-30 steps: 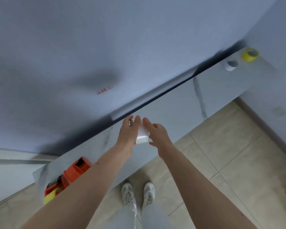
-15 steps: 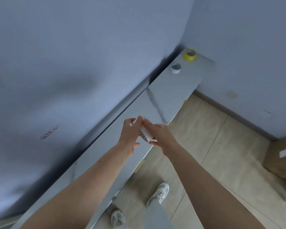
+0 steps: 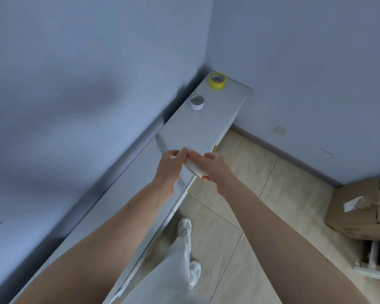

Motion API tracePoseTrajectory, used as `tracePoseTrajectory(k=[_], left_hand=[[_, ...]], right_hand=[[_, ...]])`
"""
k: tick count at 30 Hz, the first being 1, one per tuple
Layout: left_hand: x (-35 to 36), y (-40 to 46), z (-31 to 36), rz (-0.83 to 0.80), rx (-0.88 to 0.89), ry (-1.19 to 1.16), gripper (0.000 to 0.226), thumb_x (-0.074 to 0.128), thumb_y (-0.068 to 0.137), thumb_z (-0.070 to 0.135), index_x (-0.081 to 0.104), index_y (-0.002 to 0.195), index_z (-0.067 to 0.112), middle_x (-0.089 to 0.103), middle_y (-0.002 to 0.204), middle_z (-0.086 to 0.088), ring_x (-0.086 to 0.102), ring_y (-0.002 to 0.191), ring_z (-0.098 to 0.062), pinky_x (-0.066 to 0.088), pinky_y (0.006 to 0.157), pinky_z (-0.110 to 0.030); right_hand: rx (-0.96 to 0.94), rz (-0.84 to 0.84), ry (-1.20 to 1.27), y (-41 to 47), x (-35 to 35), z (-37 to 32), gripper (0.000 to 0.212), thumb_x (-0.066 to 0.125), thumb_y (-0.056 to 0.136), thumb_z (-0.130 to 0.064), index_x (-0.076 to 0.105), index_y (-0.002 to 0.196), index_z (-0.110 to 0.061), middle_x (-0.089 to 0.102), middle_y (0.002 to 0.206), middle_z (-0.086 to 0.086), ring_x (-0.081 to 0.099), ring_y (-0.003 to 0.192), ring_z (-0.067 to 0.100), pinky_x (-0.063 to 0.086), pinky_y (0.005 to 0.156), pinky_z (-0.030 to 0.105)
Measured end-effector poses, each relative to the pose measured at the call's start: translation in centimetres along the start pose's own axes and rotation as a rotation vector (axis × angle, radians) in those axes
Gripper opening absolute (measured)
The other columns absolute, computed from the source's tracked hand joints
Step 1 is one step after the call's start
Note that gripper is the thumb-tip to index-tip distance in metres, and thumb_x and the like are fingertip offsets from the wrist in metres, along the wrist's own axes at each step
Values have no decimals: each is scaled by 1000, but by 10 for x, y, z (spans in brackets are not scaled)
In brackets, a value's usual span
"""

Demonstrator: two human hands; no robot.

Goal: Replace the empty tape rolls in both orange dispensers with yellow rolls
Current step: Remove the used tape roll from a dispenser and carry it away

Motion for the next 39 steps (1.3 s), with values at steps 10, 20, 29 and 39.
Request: tracePoseTrajectory(k=[10,20,29,39], left_hand=[[76,93,91,-33,-7,89,20,50,96,46,57,110,33,61,127,5,56,121,-19,48,95,-40],[165,168,152,27,-74,105,23,57,93,48,58,98,25,66,110,1,60,110,-20,51,96,-44],[223,246,184,111,-108,-3,28,69,89,29,65,113,16,71,110,-6,68,103,-20,55,85,-35],[246,352,245,176,-137,13,18,62,93,28,67,105,17,71,108,-9,68,98,-21,59,88,-39]], right_hand=[[20,58,39,108,-70,-69,87,80,74,-51,42,143,-12,55,128,6,59,115,24,51,102,41],[-27,-26,-50,206,-153,-121,99,89,67,-36,36,147,-14,51,138,1,53,120,20,44,87,28],[-46,-97,-285,298,-213,-170,83,92,65,-28,49,134,-9,55,105,-6,55,104,16,45,89,26],[-145,-190,-401,417,-218,-249,59,94,57,-19,54,100,-21,64,93,-3,63,83,11,48,65,14]])
Point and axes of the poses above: each hand's wrist, its own y-axis towards the middle knuckle, its own x-axis out of the palm, z = x × y, the point moved 5 cm from there along y, towards the middle knuckle
